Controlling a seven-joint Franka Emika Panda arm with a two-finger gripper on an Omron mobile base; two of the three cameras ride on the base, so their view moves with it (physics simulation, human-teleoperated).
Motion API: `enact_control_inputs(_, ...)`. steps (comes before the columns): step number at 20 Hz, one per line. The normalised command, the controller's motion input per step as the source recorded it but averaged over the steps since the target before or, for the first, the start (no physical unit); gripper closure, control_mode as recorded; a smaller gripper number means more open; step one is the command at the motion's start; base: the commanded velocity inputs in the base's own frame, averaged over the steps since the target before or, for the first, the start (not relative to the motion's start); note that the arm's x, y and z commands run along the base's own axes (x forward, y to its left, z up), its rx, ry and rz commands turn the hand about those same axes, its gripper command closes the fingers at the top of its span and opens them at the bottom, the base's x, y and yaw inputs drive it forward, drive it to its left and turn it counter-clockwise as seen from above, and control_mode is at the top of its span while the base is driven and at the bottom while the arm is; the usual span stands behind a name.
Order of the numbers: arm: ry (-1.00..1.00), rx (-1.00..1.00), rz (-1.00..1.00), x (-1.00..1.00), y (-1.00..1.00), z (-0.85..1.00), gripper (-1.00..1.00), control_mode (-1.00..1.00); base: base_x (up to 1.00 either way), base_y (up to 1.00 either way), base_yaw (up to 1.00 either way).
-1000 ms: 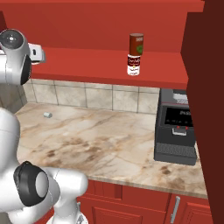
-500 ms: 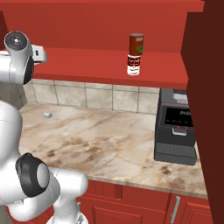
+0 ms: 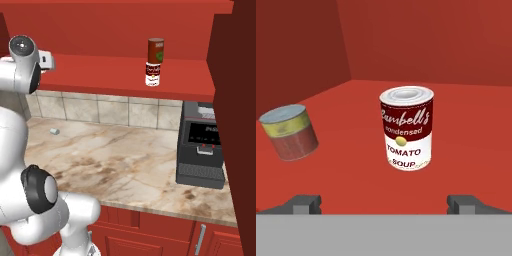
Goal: Stack two cans on top of the other two cans in the cabinet.
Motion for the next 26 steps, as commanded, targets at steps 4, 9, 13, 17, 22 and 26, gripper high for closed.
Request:
enact_control_inputs(4,0.00,0.00,0.00,0.21,0.11,0.00,-1.00,-1.00,0.00,0.00,0.00)
enact_control_inputs(9,0.00,0.00,0.00,0.17,0.07,-0.02,-1.00,-1.00,0.00,0.00,0.00)
enact_control_inputs(13,0.01,0.00,0.00,0.16,0.03,-0.07,-1.00,-1.00,0.00,0.00,0.00)
enact_control_inputs(17,0.00,-0.01,0.00,0.15,0.02,-0.07,-1.00,-1.00,0.00,0.00,0.00)
enact_control_inputs(22,0.00,-0.02,0.00,0.16,0.03,-0.05,-1.00,-1.00,0.00,0.00,0.00)
enact_control_inputs(26,0.00,0.00,0.00,0.17,0.03,0.00,-1.00,-1.00,0.00,0.00,0.00)
